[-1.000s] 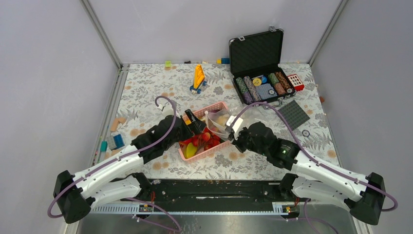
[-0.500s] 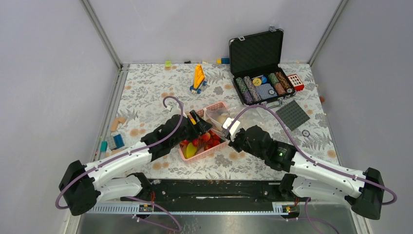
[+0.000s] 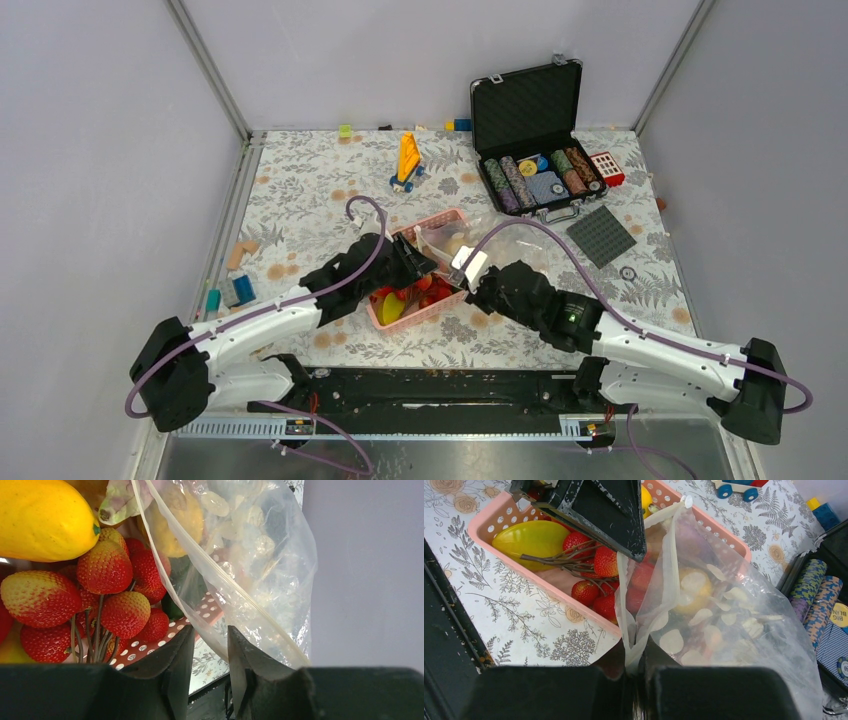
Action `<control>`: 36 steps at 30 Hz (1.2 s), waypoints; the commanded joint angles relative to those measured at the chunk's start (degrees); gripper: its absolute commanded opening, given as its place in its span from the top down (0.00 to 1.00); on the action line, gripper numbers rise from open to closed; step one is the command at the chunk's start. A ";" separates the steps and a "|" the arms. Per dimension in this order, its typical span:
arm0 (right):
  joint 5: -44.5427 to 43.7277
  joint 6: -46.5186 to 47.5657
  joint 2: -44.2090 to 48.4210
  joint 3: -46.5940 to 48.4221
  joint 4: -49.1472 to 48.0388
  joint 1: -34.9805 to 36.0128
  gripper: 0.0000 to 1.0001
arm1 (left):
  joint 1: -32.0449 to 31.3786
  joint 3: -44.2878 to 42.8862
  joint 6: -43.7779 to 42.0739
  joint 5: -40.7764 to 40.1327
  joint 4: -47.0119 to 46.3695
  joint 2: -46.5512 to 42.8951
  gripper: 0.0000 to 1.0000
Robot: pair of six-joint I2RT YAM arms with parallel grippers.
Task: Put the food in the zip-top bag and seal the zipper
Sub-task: Open the zipper of the food storage bag at the center of the board.
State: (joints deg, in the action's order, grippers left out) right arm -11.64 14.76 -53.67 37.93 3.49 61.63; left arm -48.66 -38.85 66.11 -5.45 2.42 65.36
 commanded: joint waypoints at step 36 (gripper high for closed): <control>-25.34 -38.38 10.80 21.36 19.92 3.83 0.00 | 0.08 -21.91 -37.80 12.69 3.02 -5.33 1.00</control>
State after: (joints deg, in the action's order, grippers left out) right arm -25.32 -15.57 -38.52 55.77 18.28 65.04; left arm -48.66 -58.00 34.63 -0.43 7.55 61.71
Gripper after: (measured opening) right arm 0.994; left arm 0.010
